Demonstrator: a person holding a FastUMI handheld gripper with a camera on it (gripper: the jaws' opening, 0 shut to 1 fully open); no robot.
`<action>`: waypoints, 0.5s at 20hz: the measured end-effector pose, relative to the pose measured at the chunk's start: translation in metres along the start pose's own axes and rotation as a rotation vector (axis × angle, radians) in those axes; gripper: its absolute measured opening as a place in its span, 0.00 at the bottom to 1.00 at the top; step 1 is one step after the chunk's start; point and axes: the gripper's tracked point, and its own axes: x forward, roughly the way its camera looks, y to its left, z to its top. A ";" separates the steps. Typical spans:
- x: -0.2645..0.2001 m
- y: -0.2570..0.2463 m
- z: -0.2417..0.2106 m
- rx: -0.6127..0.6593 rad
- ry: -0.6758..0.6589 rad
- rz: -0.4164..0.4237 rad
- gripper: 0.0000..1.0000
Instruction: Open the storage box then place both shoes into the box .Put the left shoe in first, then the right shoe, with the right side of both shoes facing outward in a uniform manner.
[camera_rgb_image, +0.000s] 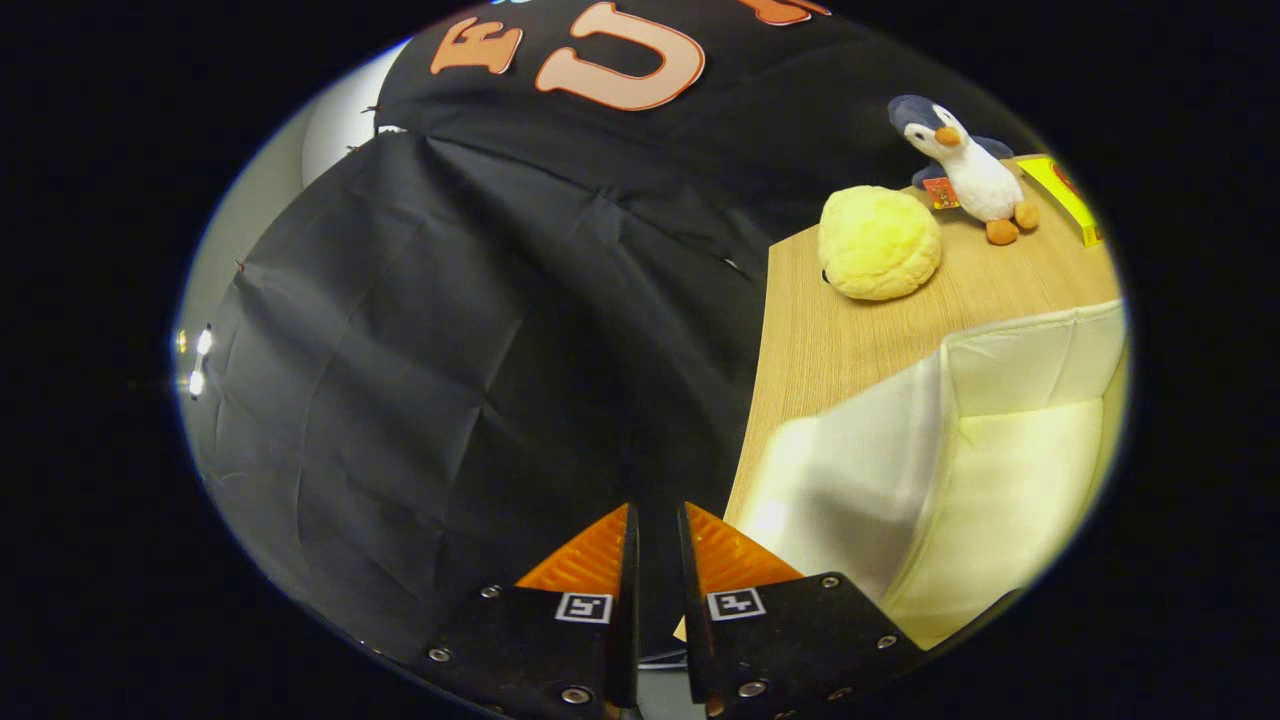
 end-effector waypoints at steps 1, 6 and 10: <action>-0.012 -0.005 0.005 -0.016 -0.007 -0.015 0.28; -0.083 -0.054 0.022 -0.150 -0.069 -0.110 0.69; -0.152 -0.113 0.039 -0.282 -0.145 -0.247 0.84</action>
